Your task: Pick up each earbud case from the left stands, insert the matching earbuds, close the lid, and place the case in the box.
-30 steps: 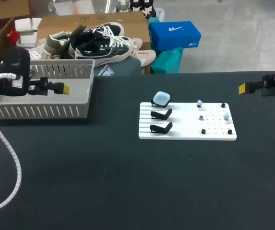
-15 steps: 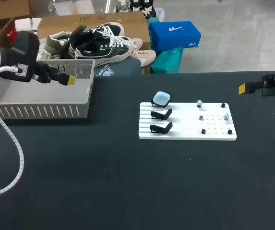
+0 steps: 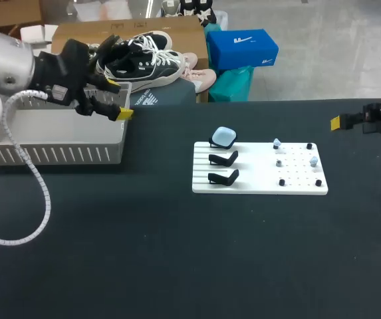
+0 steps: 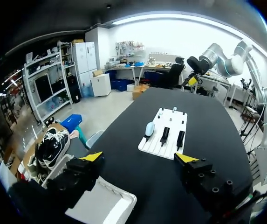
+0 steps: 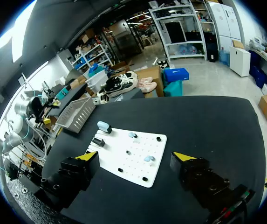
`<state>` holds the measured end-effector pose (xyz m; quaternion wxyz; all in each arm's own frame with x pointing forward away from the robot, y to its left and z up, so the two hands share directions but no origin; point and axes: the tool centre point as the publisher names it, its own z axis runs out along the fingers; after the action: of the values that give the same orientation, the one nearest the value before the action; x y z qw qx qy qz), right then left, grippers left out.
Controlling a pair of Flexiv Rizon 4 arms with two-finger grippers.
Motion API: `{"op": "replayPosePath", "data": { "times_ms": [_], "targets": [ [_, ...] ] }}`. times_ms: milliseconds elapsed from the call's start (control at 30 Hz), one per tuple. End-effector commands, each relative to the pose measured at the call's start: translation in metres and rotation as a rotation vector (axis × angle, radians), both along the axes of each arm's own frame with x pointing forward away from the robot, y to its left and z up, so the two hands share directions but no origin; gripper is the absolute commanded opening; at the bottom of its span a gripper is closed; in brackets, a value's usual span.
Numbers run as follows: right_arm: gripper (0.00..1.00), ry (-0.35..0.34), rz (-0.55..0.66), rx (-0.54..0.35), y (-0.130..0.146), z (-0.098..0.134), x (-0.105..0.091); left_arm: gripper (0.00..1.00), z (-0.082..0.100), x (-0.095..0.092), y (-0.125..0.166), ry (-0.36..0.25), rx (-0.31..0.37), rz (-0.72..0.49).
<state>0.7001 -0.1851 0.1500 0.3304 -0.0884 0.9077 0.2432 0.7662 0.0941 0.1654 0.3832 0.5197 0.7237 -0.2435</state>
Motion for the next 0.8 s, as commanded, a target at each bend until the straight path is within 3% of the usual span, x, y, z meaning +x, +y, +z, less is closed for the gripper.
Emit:
{"op": "replayPosePath", "data": {
  "times_ms": [33, 333, 800],
  "targets": [
    [1.0, 0.0, 0.0, 0.0, 0.0, 0.0, 0.0, 1.0, -0.012, 0.022, -0.028, 0.042, -0.005, -0.158],
    [1.0, 0.0, 0.0, 0.0, 0.0, 0.0, 0.0, 1.0, -0.039, 0.037, -0.071, 0.013, 0.032, -0.269],
    [1.0, 0.0, 0.0, 0.0, 0.0, 0.0, 0.0, 1.0, -0.08, 0.045, -0.121, 0.049, 0.01, -0.329]
  ]
}}
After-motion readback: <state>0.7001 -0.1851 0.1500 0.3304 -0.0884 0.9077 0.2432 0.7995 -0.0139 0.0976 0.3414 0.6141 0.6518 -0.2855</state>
